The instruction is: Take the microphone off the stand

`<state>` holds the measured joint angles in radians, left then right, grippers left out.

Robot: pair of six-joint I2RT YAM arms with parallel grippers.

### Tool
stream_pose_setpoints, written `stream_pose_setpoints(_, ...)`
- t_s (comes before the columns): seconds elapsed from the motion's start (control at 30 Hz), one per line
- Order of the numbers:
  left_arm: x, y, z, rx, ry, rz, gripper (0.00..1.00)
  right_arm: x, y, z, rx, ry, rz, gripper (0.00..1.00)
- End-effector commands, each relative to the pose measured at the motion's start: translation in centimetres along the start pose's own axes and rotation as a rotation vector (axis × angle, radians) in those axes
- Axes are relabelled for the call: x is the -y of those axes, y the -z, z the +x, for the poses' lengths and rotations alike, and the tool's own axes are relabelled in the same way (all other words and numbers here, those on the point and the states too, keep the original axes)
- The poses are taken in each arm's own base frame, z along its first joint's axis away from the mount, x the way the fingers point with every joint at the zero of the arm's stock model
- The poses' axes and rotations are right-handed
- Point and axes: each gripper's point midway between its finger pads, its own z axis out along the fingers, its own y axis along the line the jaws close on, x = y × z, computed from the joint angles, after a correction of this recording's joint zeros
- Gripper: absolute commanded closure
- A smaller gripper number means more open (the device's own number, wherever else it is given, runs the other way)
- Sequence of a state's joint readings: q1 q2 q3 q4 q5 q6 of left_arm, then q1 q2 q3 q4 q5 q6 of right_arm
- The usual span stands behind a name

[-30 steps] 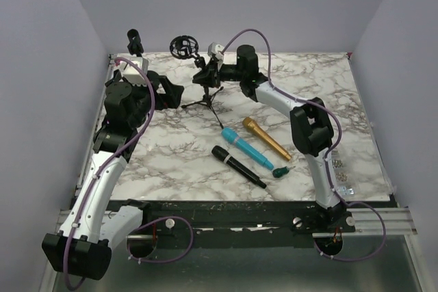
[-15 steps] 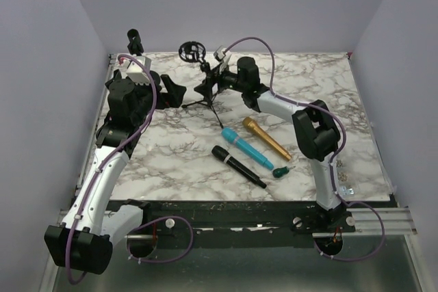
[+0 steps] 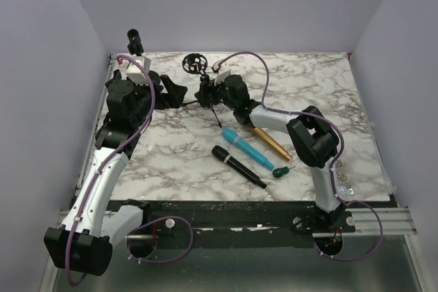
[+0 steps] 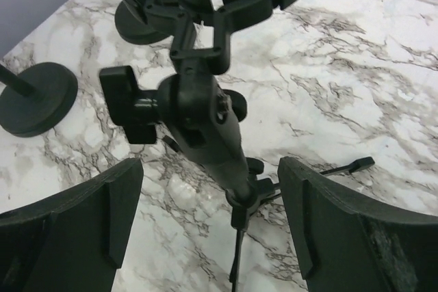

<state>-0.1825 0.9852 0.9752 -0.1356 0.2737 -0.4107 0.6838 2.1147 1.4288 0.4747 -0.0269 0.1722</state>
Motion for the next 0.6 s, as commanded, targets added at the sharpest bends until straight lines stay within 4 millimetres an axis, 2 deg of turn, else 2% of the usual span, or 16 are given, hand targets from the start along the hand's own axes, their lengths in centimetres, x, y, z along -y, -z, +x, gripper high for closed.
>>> stream_pose_setpoints(0.0, 0.7, 0.6, -1.0, 0.039, -0.009, 0.030, 0.03, 0.4, -0.6, -2.3, 0.101, 0.066, 0.046, 0.16)
stream_pose_setpoints(0.1, 0.6, 0.6, -0.9, 0.035, -0.008, 0.027, 0.03, 0.5, -1.6, -2.3, 0.080, 0.095, 0.051, 0.34)
stream_pose_setpoints(0.2, 0.6, 0.5, -0.9, 0.033, -0.006, 0.031, 0.03, 0.4, -2.4, -2.2, 0.073, 0.134, 0.036, 0.44)
stream_pose_setpoints(0.3, 0.5, 0.5, -0.9, 0.031, -0.005, 0.029, 0.03, 0.6, -2.9, -2.0, 0.070, 0.225, 0.020, 0.65)
stream_pose_setpoints(0.37, 0.5, 0.4, -0.8, 0.030, -0.004, 0.028, 0.03, 0.0, -3.3, -1.8, 0.063, 0.268, -0.039, 0.79)
stream_pose_setpoints(0.43, 0.5, 0.4, -0.8, 0.028, -0.002, 0.031, 0.03, 0.1, -3.9, -1.7, 0.056, 0.292, -0.053, 0.98)
stream_pose_setpoints(0.57, 0.5, 0.3, -0.7, 0.024, 0.006, 0.036, 0.03, 0.9, -4.8, -2.9, 0.115, 0.312, -0.018, 0.99)
